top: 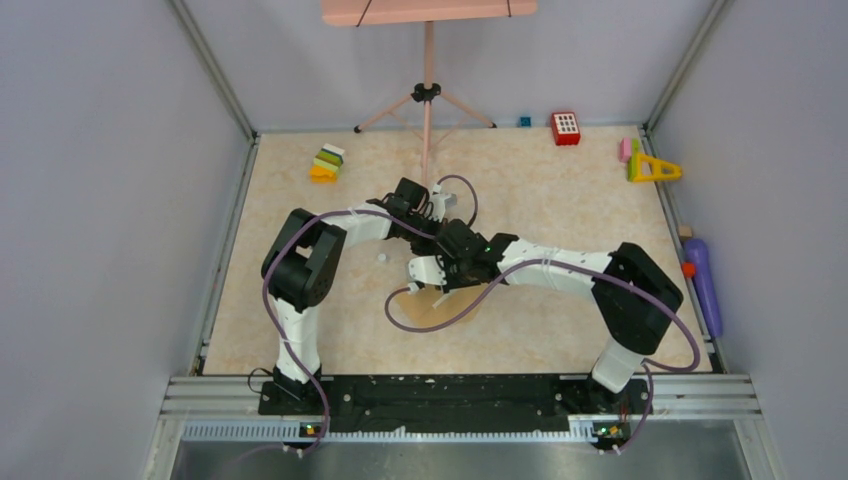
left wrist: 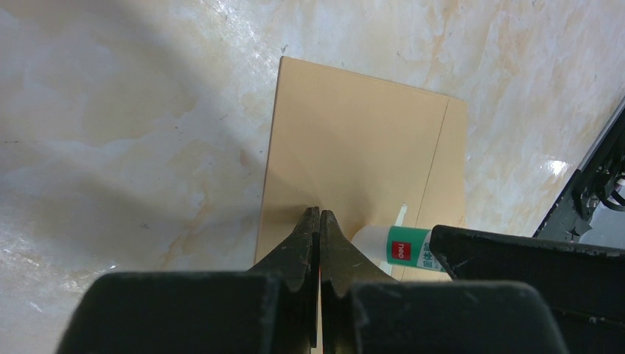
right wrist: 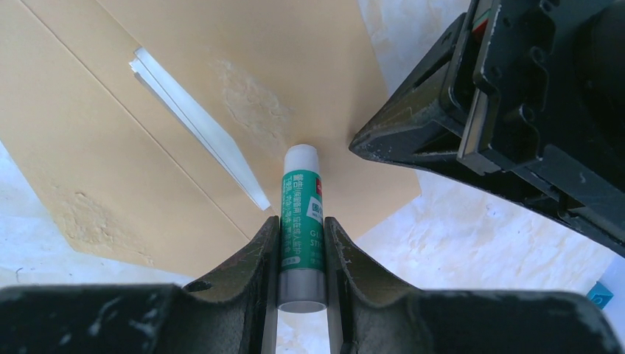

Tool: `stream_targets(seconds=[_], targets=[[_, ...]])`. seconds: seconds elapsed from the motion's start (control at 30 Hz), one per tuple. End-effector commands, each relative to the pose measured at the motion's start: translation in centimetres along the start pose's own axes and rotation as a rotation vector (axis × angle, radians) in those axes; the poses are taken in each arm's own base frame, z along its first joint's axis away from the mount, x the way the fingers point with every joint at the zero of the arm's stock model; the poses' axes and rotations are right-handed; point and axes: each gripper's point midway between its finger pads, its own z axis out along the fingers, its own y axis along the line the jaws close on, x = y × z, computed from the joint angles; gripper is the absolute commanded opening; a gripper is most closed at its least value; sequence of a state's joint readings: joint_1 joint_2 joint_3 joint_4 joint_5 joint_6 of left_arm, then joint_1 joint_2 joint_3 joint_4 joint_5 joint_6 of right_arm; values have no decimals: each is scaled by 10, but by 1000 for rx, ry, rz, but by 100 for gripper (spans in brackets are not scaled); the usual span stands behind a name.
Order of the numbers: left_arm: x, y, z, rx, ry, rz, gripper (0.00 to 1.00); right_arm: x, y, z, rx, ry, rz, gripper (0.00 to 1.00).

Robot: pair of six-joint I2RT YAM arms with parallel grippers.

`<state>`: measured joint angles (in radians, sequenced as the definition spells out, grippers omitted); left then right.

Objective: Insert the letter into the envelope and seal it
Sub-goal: Paint the envelope at the center of the board.

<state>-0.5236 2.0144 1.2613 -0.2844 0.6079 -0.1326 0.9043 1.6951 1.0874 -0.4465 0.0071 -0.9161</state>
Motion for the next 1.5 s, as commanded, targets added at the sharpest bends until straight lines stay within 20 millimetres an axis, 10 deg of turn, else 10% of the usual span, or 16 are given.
stream_targets(seconds=[0.0,1.47], targets=[[44,43,21,-166,120,-10,0,8,-9,-14,36,13,3,0],[45,42,23,-173,125,-5,0,-64,8,5,-58,-135,-99,0]])
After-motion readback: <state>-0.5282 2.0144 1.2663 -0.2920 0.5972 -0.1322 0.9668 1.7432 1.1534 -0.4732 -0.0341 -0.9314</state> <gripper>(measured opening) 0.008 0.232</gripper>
